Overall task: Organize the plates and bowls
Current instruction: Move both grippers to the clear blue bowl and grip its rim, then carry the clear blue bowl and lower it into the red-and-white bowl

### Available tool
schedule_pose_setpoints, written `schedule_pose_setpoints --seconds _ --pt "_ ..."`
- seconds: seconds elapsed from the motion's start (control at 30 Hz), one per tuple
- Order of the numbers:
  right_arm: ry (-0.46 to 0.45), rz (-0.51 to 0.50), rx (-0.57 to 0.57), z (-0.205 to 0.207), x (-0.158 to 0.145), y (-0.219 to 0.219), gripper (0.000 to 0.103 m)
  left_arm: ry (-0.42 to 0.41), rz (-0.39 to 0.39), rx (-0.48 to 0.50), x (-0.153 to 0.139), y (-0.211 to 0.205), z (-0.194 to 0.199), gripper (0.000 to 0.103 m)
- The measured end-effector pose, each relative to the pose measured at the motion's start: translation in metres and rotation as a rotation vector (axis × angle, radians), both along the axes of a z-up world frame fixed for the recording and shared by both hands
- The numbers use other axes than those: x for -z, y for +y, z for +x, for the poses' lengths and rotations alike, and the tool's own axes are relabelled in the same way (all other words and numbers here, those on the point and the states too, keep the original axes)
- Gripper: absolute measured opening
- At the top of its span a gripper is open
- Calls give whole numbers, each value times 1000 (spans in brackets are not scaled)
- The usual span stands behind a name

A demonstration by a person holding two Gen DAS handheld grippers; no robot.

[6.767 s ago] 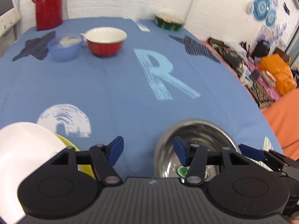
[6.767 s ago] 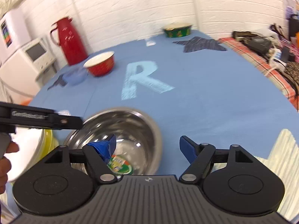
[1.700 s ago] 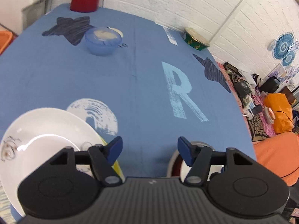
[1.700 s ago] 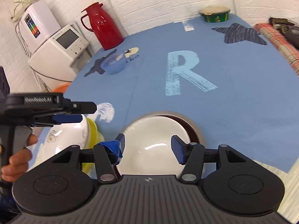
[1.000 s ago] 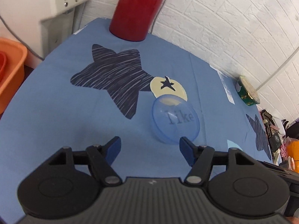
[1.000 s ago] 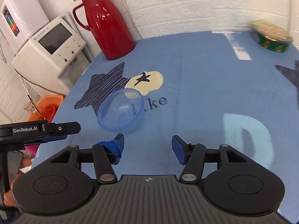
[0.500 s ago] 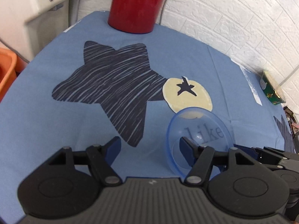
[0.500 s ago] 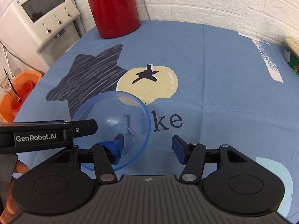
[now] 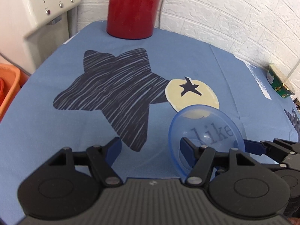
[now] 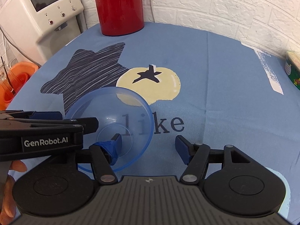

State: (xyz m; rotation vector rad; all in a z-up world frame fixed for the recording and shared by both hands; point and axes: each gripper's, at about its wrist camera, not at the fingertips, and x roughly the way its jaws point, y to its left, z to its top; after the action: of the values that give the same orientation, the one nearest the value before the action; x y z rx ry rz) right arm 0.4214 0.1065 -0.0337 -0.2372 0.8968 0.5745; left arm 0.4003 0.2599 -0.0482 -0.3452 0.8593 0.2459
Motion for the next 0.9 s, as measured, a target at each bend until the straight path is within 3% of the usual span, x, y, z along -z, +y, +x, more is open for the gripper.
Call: schedule_pose_setpoints --seconds 0.2,0.33,0.5,0.53,0.57,0.63,0.67,0.73,0.9 --pt "-11 -10 -17 -1 0 7 50 -9 2 -10 0 -1 0 67" --pt "-25 35 -62 -1 4 1 52 -11 8 -3 1 -2 -1 67" --pt "-52 52 -92 -5 5 -3 36 -10 52 9 2 -9 -1 66" --pt "-50 61 -103 -6 4 -4 30 -13 60 11 2 -10 -1 52" --pt "-46 68 -111 -6 4 -3 24 -18 80 16 2 -12 -1 45" --pt "-33 84 -132 -8 4 1 20 -25 27 52 1 -13 0 8" --pt "-42 74 -136 -11 4 4 21 -16 -7 62 0 -13 1 4" --pt "-50 69 -135 -15 4 6 21 -9 16 58 -1 -17 2 4" --pt "1 122 -121 -25 -3 -8 21 14 -41 72 -6 -16 -12 4"
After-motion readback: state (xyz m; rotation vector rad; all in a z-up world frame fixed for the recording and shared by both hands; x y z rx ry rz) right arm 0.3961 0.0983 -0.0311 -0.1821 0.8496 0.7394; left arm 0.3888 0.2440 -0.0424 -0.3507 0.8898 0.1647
